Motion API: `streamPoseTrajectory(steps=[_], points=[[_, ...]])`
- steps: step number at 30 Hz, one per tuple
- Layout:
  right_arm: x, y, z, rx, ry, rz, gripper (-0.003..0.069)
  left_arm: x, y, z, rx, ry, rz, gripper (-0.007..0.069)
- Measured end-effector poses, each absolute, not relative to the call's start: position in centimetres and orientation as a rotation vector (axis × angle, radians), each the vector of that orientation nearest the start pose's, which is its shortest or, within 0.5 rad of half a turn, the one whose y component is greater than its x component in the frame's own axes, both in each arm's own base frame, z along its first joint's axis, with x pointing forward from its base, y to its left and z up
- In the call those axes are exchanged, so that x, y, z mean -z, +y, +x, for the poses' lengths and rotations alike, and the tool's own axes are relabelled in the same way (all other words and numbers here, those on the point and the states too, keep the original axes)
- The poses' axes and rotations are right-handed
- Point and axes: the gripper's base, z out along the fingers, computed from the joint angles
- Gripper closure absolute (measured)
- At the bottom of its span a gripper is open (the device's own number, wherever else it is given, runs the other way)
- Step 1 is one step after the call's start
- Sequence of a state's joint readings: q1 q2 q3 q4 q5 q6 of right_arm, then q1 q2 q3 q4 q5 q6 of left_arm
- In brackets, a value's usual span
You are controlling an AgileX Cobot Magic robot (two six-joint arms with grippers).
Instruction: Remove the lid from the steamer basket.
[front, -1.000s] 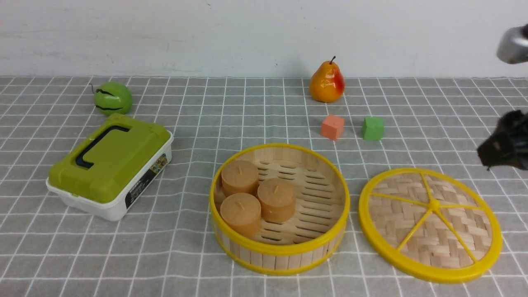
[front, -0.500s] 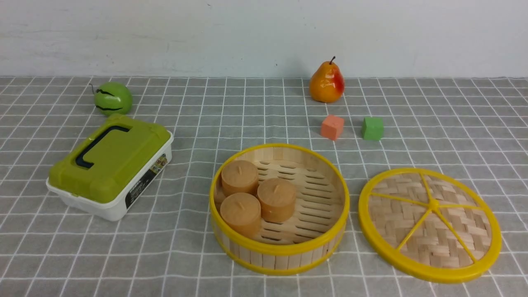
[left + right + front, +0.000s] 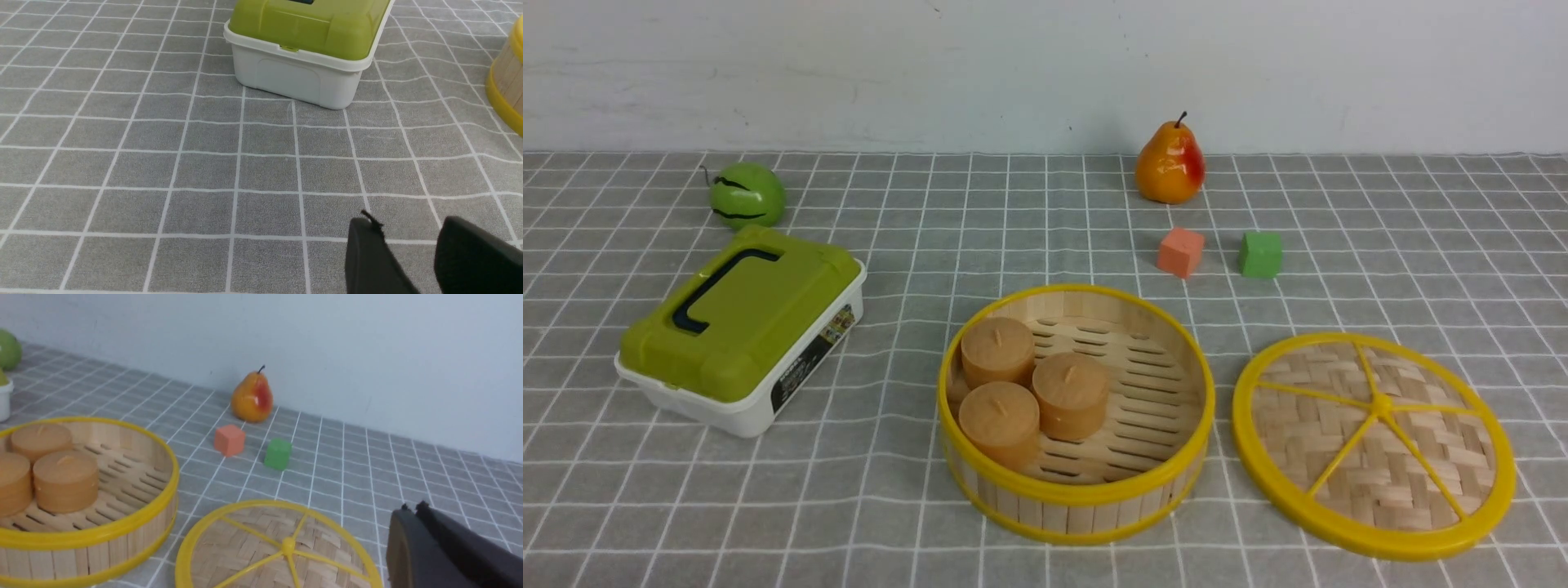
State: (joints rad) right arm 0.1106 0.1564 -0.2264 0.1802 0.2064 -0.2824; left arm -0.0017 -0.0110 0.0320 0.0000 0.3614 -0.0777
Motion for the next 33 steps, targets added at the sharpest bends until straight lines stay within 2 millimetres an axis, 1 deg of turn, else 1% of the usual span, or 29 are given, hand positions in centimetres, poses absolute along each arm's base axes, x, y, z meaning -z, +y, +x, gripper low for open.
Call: streamPoseTrajectory(steps=[1, 3, 5, 6, 7, 9, 11, 15, 21, 27, 33], points=[[-25.3, 1.0, 6.2, -0.034, 1.615, -0.197, 0.0672, -17.0, 0.0, 5.3, 0.055, 1.865, -0.071, 0.0386], [-24.4, 1.0, 6.3, -0.042, 1.634, -0.185, 0.0671, -17.0, 0.0, 5.3, 0.055, 1.865, -0.071, 0.0386], [-22.1, 0.6, 6.1, -0.038, 1.672, -0.106, 0.0667, -17.0, 0.0, 5.3, 0.055, 1.865, -0.071, 0.0386], [-22.0, 0.6, 6.0, -0.031, 1.668, -0.103, 0.0666, -17.0, 0.0, 5.3, 0.055, 1.865, -0.071, 0.0386], [-21.1, 0.3, 5.9, -0.011, 1.671, -0.051, 0.0666, -17.0, 0.0, 5.3, 0.055, 1.865, -0.071, 0.0386], [-20.4, 0.0, 5.8, 0.0, 1.673, -0.01, 0.0664, -17.0, 0.0, 5.3, 0.055, 1.865, -0.071, 0.0386], [-19.1, -0.4, 5.6, 0.006, 1.679, 0.091, 0.0664, -17.0, 0.0, 5.3, 0.055, 1.865, -0.071, 0.0386], [-18.4, -0.6, 5.5, -0.016, 1.724, 0.19, 0.0663, -17.0, 0.0, 5.3, 0.055, 1.865, -0.071, 0.0386], [-17.5, -0.7, 5.3, -0.026, 1.822, 0.228, 0.0658, -17.0, 0.0, 5.3, 0.055, 1.865, -0.071, 0.0386], [-17.3, -0.6, 5.2, -0.03, 1.848, 0.235, 0.0652, -17.0, 0.0, 5.3, 0.055, 1.865, -0.071, 0.0386], [-17.3, -0.4, 5.2, -0.044, 1.866, 0.197, 0.0647, -17.0, 0.0, 5.3, 0.055, 1.865, -0.071, 0.0386]])
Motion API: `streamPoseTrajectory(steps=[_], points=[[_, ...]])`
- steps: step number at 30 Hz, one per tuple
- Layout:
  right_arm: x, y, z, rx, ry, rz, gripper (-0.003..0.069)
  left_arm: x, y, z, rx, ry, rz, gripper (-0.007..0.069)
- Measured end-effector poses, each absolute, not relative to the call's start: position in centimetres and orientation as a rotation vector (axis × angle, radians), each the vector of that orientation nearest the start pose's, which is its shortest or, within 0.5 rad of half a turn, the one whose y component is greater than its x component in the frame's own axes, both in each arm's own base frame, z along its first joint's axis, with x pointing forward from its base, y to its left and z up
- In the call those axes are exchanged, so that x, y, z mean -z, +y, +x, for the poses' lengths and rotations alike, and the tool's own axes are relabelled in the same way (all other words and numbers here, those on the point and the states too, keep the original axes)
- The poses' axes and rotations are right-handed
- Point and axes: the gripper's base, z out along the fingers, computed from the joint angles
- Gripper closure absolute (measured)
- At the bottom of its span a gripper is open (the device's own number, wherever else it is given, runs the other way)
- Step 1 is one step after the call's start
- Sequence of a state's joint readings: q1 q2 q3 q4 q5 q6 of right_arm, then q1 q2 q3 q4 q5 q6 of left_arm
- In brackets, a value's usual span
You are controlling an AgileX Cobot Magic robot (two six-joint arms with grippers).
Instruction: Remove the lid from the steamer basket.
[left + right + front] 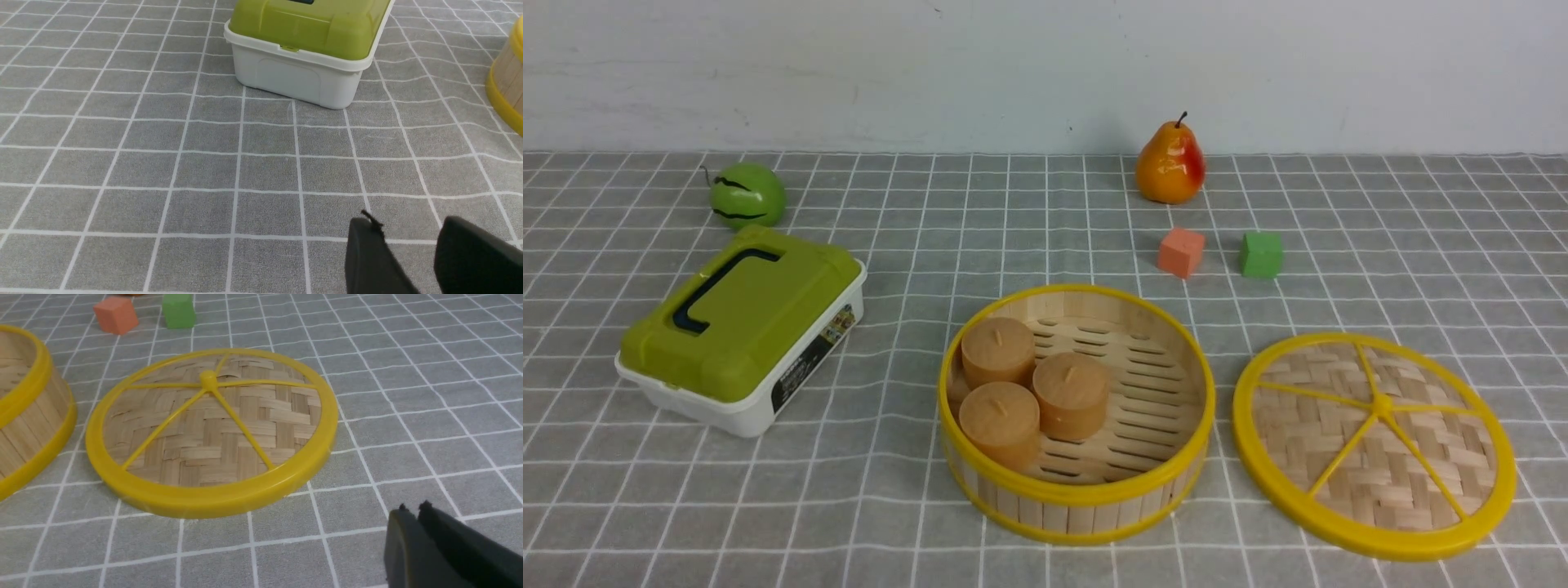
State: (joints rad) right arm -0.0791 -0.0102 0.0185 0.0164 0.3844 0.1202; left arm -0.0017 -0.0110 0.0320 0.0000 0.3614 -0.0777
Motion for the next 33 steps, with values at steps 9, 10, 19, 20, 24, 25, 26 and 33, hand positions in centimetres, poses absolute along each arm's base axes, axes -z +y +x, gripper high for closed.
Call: streamPoseTrajectory(steps=[9, 10, 19, 20, 24, 25, 26, 33], points=[[-17.31, -0.31, 5.2, -0.053, 1.868, 0.197, 0.0639, -17.05, -0.01, 5.3, 0.055, 1.865, -0.071, 0.0386], [-17.31, -0.31, 5.2, -0.053, 1.868, 0.197, 0.0639, -17.05, -0.01, 5.3, 0.055, 1.865, -0.071, 0.0386], [-17.3, -0.31, 5.2, -0.053, 1.868, 0.197, 0.0629, -17.05, -0.01, 5.3, 0.055, 1.865, -0.071, 0.0386], [-17.3, -0.31, 5.2, -0.053, 1.868, 0.197, 0.0627, -17.05, -0.01, 5.3, 0.055, 1.865, -0.071, 0.0386], [-17.3, -0.31, 5.2, -0.053, 1.868, 0.197, 0.0623, -17.05, -0.01, 5.3, 0.055, 1.865, -0.071, 0.0386], [-17.3, -0.31, 5.2, -0.053, 1.868, 0.197, 0.0621, -17.05, -0.01, 5.3, 0.055, 1.865, -0.071, 0.0386], [-17.3, -0.31, 5.2, -0.053, 1.868, 0.197, 0.062, -17.05, -0.01, 5.3, 0.055, 1.865, -0.071, 0.0386], [-17.3, -0.31, 5.2, -0.053, 1.868, 0.197, 0.0613, -17.05, -0.01, 5.3, 0.055, 1.865, -0.071, 0.0386]])
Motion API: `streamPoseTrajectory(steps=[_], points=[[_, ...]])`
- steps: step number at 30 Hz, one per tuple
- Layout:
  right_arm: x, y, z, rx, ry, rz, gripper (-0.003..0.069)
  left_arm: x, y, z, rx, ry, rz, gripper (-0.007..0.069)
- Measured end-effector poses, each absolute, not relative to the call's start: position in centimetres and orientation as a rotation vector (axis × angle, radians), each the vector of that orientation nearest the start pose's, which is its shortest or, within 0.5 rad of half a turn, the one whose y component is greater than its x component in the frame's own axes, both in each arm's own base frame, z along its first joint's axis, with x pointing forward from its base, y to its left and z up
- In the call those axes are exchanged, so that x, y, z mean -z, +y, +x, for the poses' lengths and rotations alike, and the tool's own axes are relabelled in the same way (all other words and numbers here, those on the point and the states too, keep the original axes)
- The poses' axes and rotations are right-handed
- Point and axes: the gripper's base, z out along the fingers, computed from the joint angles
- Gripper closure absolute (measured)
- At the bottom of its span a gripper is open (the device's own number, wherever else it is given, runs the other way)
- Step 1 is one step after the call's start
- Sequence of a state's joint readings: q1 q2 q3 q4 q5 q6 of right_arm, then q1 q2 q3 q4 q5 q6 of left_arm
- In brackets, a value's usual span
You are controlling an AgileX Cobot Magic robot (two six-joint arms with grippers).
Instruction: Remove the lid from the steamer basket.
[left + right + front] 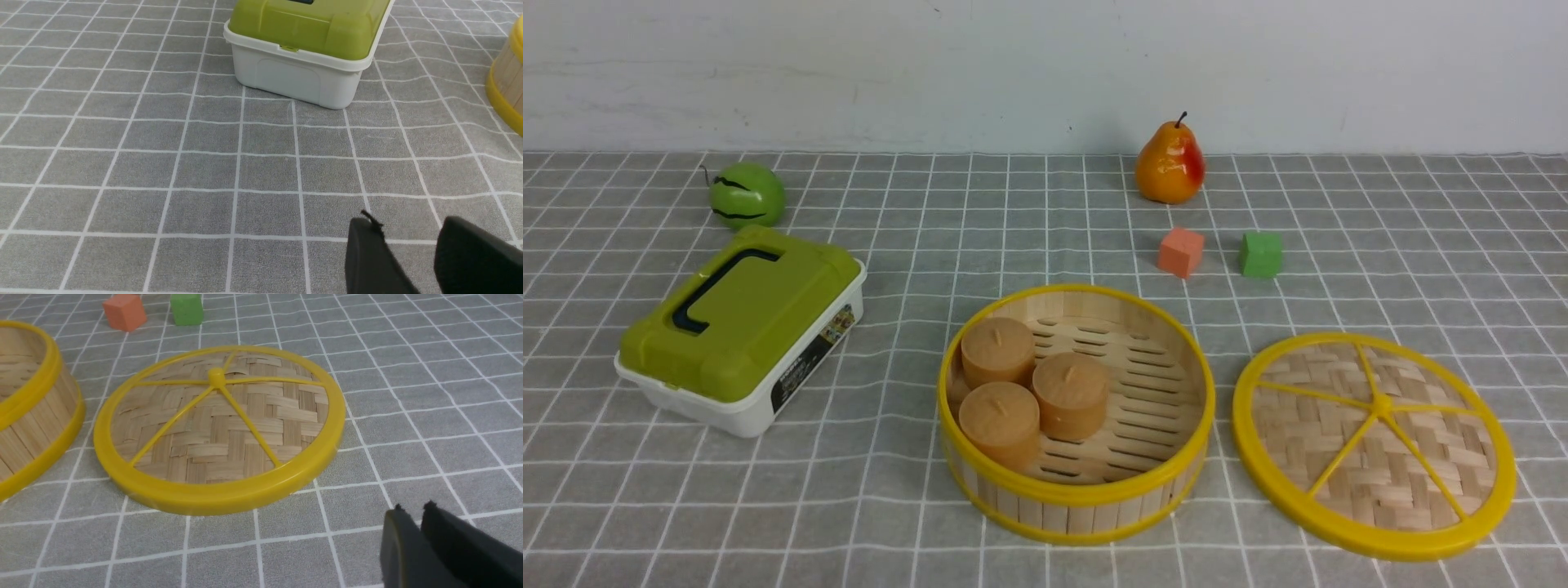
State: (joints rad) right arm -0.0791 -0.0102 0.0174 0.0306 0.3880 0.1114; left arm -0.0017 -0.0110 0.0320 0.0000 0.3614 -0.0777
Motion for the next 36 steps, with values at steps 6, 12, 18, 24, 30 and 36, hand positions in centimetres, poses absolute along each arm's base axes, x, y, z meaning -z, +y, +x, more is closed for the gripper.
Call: streamPoseTrajectory(steps=[6, 12, 18, 24, 30, 36], points=[[-17.3, -0.31, 5.2, -0.053, 1.868, 0.197, 0.061, -17.05, -0.01, 5.3, 0.055, 1.865, -0.071, 0.0386], [-17.3, -0.31, 5.2, -0.053, 1.868, 0.197, 0.0603, -17.05, -0.01, 5.3, 0.055, 1.865, -0.071, 0.0386], [-17.3, -0.31, 5.2, -0.053, 1.868, 0.197, 0.0603, -17.05, -0.01, 5.3, 0.055, 1.865, -0.071, 0.0386], [-17.3, -0.31, 5.2, -0.053, 1.868, 0.197, 0.0603, -17.05, -0.01, 5.3, 0.055, 1.865, -0.071, 0.0386], [-17.3, -0.31, 5.2, -0.052, 1.869, 0.197, 0.0603, -17.05, -0.01, 5.3, 0.055, 1.865, -0.071, 0.0386], [-17.3, -0.31, 5.2, -0.052, 1.869, 0.197, 0.0603, -17.05, -0.01, 5.3, 0.055, 1.865, -0.071, 0.0386]])
